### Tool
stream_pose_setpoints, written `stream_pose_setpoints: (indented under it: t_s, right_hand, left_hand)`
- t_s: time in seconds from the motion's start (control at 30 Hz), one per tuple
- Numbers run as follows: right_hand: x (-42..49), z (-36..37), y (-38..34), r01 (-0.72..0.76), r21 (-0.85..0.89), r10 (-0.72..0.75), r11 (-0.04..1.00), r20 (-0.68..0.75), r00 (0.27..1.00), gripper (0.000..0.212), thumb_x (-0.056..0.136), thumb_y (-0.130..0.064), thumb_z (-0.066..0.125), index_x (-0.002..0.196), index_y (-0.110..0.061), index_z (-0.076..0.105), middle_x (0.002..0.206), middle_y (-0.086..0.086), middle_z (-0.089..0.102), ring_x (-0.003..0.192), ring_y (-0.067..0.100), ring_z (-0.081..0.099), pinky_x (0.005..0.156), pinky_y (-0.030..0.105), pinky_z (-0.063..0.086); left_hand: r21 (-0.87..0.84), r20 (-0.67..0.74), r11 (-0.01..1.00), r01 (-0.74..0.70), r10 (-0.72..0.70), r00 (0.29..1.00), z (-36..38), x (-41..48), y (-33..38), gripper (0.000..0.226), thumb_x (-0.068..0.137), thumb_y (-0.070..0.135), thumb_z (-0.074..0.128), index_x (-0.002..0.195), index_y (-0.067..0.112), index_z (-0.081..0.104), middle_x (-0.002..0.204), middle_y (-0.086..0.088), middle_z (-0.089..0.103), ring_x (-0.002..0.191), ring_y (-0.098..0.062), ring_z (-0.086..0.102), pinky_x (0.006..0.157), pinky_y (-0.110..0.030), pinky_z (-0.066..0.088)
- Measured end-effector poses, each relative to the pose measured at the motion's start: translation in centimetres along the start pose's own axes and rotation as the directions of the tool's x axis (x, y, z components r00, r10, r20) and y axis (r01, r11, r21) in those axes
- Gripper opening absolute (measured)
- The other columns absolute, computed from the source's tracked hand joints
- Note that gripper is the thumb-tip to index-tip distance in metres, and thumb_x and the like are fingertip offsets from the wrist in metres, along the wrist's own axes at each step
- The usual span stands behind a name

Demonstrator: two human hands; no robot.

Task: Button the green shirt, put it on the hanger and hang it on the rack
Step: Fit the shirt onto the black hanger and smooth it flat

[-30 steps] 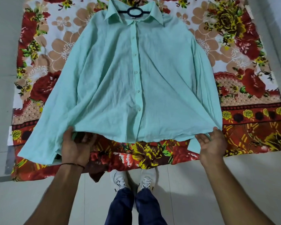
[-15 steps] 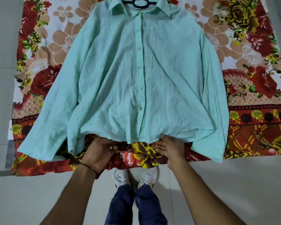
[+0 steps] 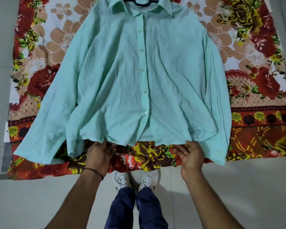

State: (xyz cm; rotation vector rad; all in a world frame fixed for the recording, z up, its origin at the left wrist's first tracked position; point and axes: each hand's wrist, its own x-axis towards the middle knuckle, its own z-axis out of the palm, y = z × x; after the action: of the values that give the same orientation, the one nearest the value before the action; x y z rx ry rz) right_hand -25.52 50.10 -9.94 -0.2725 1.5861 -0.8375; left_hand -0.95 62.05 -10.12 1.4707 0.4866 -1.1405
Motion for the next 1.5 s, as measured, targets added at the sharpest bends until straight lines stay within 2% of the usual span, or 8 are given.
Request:
stream_pose_setpoints:
  t_s: [0.1,0.33,0.6,0.7,0.87,1.03,1.3,1.5]
  right_hand:
    - [-0.4,-0.4,0.0,-0.106,0.089,0.100,0.990,0.065,0.993,0.009,0.096,-0.012,0.049,0.092,-0.007,0.055,0.092,0.014,0.064,0.082,0.031,0.066,0.060,0.034,0.060]
    - [-1.6,2.1,1.5,-0.148,-0.338,0.259,0.930,0.311,0.914,0.018,0.097,0.000,0.052,0.112,0.001,0.062,0.100,0.024,0.073,0.074,0.027,0.074,0.062,0.029,0.061]
    - [-1.8,5.0,2.7,-0.088,-0.340,0.197,0.936,0.302,0.933,0.039,0.084,-0.022,0.078,0.114,-0.004,0.063,0.085,0.012,0.074,0.059,0.021,0.066,0.051,0.030,0.052]
    - [-1.8,4.3,2.8,-0.095,-0.258,0.180,0.961,0.328,0.927,0.027,0.086,-0.019,0.076,0.106,-0.004,0.065,0.078,0.010,0.067,0.057,0.019,0.061,0.047,0.029,0.047]
    - [-2.0,3.4,1.6,-0.147,-0.299,0.192,0.943,0.127,0.973,0.014,0.088,-0.013,0.066,0.078,-0.006,0.061,0.057,0.004,0.055,0.042,0.016,0.047,0.041,0.024,0.036]
    - [-1.7,2.3,1.0,-0.182,-0.362,0.184,0.914,-0.027,0.982,0.008,0.084,-0.015,0.065,0.087,-0.009,0.059,0.050,-0.001,0.040,0.036,0.012,0.033,0.038,0.020,0.022]
    - [-2.7,2.9,1.2,-0.011,-0.434,0.193,0.901,0.378,0.906,0.018,0.085,-0.027,0.077,0.085,-0.010,0.075,0.064,0.005,0.055,0.054,0.019,0.047,0.048,0.030,0.041]
    - [-3.8,5.0,1.8,-0.005,-0.576,0.273,0.817,0.380,0.884,0.016,0.086,-0.021,0.075,0.080,-0.007,0.068,0.069,0.013,0.066,0.049,0.018,0.051,0.043,0.027,0.036]
  left_hand:
    - [0.004,-0.002,1.000,0.005,-0.005,1.000,0.9,-0.7,-0.8,0.020,0.103,0.003,0.041,0.095,0.012,0.057,0.083,-0.006,0.063,0.060,-0.015,0.064,0.051,-0.023,0.056]
    - [-0.039,0.076,0.997,0.061,-0.057,0.995,2.1,-1.4,-1.2,0.025,0.096,-0.012,0.039,0.093,0.004,0.057,0.088,-0.011,0.065,0.063,-0.018,0.059,0.047,-0.021,0.050]
    - [-0.096,0.136,0.982,0.161,-0.147,0.980,3.4,-1.1,-0.8,0.028,0.094,-0.011,0.039,0.091,0.008,0.061,0.073,-0.003,0.057,0.040,-0.002,0.043,0.029,-0.011,0.025]
    - [-0.044,0.045,0.992,0.115,-0.113,0.993,3.7,-0.9,-0.8,0.026,0.096,-0.006,0.041,0.088,0.011,0.059,0.065,-0.001,0.058,0.039,-0.004,0.043,0.030,-0.013,0.027]
    - [0.109,-0.166,0.986,0.129,-0.109,0.980,3.3,-1.6,-2.0,0.016,0.099,-0.002,0.040,0.092,0.002,0.053,0.061,-0.013,0.061,0.031,-0.012,0.048,0.034,-0.015,0.036]
    - [0.274,-0.218,0.937,0.219,-0.161,0.963,1.9,-1.2,-3.3,0.021,0.094,-0.002,0.041,0.106,-0.009,0.058,0.055,-0.015,0.067,0.036,-0.020,0.060,0.052,-0.033,0.051]
    - [0.193,-0.014,0.981,-0.025,0.028,1.000,1.6,-2.2,-1.5,0.030,0.078,-0.003,0.064,0.108,-0.007,0.062,0.088,-0.016,0.070,0.070,-0.022,0.069,0.054,-0.026,0.053]
    - [0.499,0.098,0.803,0.325,-0.425,0.900,2.2,-3.3,-0.1,0.029,0.095,0.022,0.058,0.107,-0.004,0.062,0.099,-0.025,0.074,0.065,-0.027,0.071,0.051,-0.028,0.054]
